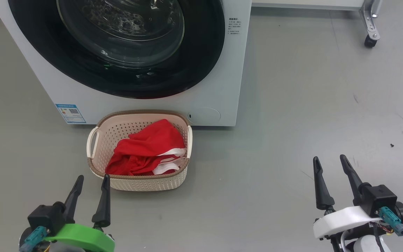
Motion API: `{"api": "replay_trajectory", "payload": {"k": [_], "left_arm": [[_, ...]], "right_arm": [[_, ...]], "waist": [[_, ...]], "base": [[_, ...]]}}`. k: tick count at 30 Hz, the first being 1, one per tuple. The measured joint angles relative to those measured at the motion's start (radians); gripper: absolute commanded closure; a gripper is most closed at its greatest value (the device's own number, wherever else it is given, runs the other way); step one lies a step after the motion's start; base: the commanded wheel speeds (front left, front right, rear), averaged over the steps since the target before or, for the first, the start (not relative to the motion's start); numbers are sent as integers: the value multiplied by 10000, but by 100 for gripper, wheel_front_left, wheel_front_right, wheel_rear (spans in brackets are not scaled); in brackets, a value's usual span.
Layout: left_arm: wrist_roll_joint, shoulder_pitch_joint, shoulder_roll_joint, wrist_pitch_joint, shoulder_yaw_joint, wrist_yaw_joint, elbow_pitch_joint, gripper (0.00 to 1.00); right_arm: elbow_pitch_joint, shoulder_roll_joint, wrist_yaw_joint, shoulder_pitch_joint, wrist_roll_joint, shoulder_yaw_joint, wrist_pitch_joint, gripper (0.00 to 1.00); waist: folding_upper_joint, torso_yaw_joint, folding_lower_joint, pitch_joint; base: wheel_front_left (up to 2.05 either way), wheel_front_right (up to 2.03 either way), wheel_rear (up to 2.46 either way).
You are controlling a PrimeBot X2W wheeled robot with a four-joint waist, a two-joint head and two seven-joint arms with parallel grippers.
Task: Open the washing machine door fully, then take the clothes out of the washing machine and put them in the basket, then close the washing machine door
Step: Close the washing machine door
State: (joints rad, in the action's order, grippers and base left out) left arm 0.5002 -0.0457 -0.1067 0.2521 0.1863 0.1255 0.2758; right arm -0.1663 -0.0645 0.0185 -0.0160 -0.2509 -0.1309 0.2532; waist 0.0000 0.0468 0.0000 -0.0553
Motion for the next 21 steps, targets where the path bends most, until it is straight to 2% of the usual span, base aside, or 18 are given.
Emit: {"api": "replay_trajectory", "payload": {"k": [21], "left_arm": [[286, 66, -46, 0, 255, 0, 88, 0]], "right_arm": [[13, 58, -82, -98, 50, 171, 0, 0]], "waist": [[0, 20, 0, 39]], "base": [[0, 0, 0]]}}
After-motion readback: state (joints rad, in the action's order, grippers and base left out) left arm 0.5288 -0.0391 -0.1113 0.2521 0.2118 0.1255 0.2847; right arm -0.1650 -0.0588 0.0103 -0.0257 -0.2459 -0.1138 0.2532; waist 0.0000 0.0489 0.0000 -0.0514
